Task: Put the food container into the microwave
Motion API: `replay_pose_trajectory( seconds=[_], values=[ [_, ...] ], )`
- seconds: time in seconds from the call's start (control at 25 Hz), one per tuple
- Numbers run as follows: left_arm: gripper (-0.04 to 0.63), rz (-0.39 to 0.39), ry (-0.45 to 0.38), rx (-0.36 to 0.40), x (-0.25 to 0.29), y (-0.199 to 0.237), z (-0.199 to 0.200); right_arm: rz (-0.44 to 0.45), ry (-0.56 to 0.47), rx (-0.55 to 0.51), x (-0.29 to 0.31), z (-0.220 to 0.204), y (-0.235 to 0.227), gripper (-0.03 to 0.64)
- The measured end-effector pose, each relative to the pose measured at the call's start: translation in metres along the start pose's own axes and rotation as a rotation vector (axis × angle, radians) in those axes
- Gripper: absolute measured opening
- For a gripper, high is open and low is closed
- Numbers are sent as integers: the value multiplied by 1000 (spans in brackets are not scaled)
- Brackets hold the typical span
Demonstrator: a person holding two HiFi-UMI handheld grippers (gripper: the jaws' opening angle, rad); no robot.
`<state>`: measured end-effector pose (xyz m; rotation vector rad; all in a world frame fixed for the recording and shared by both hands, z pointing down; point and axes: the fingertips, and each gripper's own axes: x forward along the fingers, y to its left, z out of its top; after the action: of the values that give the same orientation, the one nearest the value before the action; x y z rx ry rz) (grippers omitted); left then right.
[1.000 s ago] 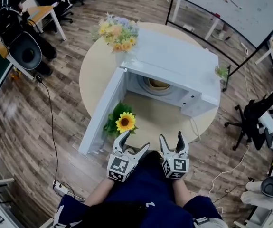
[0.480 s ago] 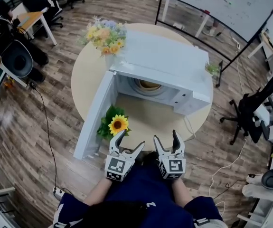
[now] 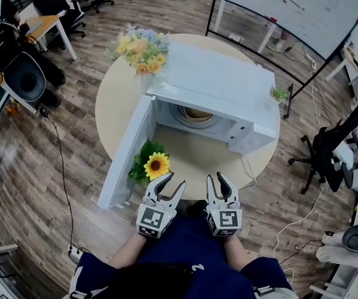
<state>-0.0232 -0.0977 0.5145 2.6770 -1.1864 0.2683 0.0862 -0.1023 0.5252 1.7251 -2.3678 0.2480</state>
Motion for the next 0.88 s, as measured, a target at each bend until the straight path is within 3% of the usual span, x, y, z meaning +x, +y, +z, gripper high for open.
replay_pose_trajectory(
  seconds=[0.16, 0.32, 0.64, 0.88],
  values=[
    [105, 3, 1, 1, 0, 3, 0, -25, 12, 9, 2, -1, -4, 28],
    [5, -5, 2, -1, 0, 4, -1, -18, 12, -11, 2, 3, -1, 11],
    [3, -27, 20, 7, -1, 2, -4, 40, -2, 6, 4, 1, 12, 9],
    [3, -23, 23, 3, -2, 5, -3, 27, 38, -8, 4, -2, 11, 9]
  ],
)
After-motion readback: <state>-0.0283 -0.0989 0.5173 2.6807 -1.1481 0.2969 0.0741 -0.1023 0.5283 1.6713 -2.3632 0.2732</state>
